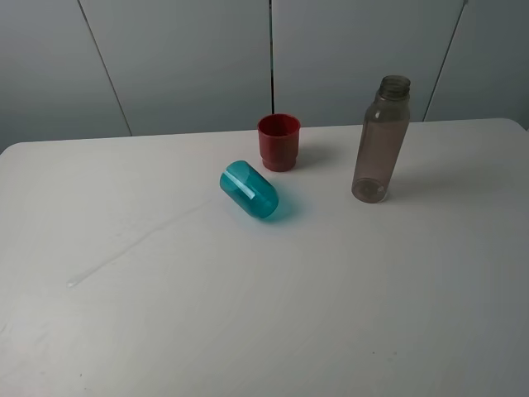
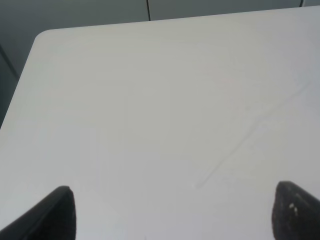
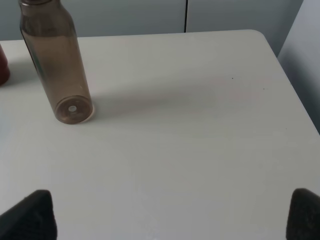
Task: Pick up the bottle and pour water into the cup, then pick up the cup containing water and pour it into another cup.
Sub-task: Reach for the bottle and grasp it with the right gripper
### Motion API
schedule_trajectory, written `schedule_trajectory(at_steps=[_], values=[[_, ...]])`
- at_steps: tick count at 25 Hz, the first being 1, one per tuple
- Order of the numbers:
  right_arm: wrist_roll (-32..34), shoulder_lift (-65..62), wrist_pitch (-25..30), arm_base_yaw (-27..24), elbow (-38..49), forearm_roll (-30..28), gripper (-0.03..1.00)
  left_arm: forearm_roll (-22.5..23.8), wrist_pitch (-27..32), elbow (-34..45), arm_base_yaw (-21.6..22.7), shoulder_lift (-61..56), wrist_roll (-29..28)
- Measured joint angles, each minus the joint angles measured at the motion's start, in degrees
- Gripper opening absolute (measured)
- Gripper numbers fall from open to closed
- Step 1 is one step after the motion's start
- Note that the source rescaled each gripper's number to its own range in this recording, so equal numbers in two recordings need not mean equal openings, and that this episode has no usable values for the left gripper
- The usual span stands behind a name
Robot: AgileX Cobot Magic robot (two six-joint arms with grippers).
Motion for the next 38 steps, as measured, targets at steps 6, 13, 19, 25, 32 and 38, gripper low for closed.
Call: schedule_trajectory(at_steps=[6,13,19,25,32,38], values=[[0.0,0.0,0.0,0.0,0.0,0.0,0.99,0.0,0.0,0.0,0.0,0.0,0.0],[0.0,0.0,0.0,0.0,0.0,0.0,0.99,0.0,0.0,0.0,0.0,0.0,0.0],[0.0,0.0,0.0,0.0,0.0,0.0,0.99,0.0,0.0,0.0,0.0,0.0,0.0],[0.0,0.0,0.0,0.0,0.0,0.0,0.99,0.0,0.0,0.0,0.0,0.0,0.0],[0.0,0.0,0.0,0.0,0.0,0.0,0.99,0.0,0.0,0.0,0.0,0.0,0.0],[0.0,0.0,0.0,0.0,0.0,0.0,0.99,0.0,0.0,0.0,0.0,0.0,0.0]])
